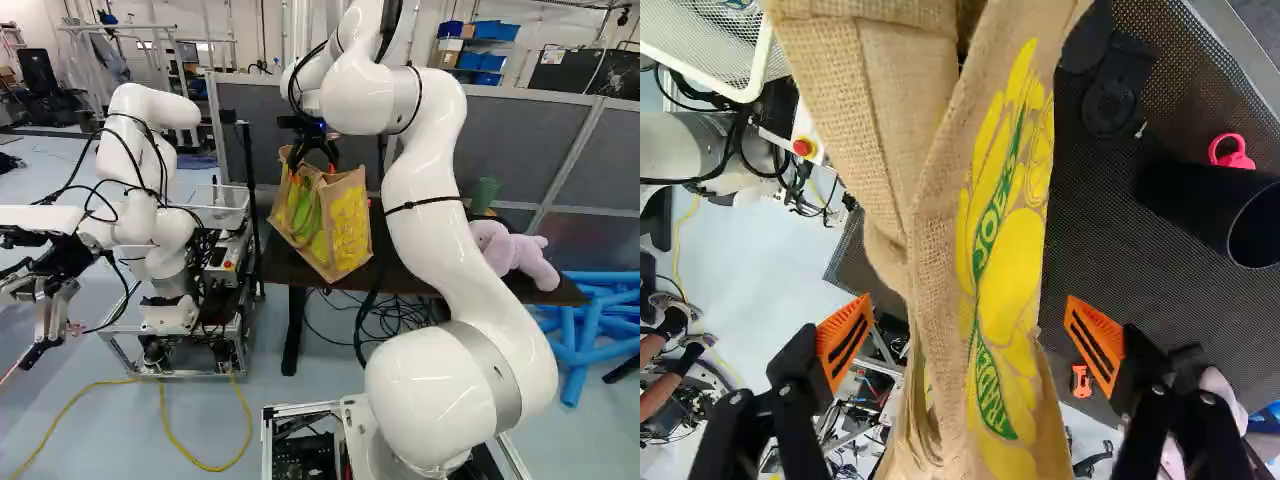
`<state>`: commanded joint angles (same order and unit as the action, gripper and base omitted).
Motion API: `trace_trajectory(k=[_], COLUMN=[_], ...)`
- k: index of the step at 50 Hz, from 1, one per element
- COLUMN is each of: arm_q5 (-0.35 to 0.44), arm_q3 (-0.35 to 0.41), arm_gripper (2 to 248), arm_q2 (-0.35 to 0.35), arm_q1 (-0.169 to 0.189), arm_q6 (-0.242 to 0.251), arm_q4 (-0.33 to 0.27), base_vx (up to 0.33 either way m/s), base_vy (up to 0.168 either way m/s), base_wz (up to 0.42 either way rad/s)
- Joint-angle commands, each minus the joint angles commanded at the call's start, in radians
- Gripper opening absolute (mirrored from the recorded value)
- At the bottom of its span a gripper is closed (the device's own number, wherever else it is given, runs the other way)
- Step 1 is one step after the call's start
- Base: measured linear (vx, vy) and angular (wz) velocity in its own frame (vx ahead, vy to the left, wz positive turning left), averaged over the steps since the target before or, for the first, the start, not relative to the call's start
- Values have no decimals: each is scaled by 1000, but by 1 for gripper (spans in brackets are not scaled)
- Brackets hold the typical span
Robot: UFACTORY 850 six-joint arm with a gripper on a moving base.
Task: Pick up the bag on the ground and place it on the table
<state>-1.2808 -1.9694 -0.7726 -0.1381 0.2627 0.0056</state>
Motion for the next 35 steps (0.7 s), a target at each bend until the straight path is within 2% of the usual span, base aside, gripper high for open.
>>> trace_trajectory(k=[35], arm_q5=[-6], arm_q3=[8], arm_gripper=[247], arm_q2=[78], arm_q1=[0], arm_q6=[0], arm_q4=[0], base_vx=[0], base_vy=[0], base_wz=[0])
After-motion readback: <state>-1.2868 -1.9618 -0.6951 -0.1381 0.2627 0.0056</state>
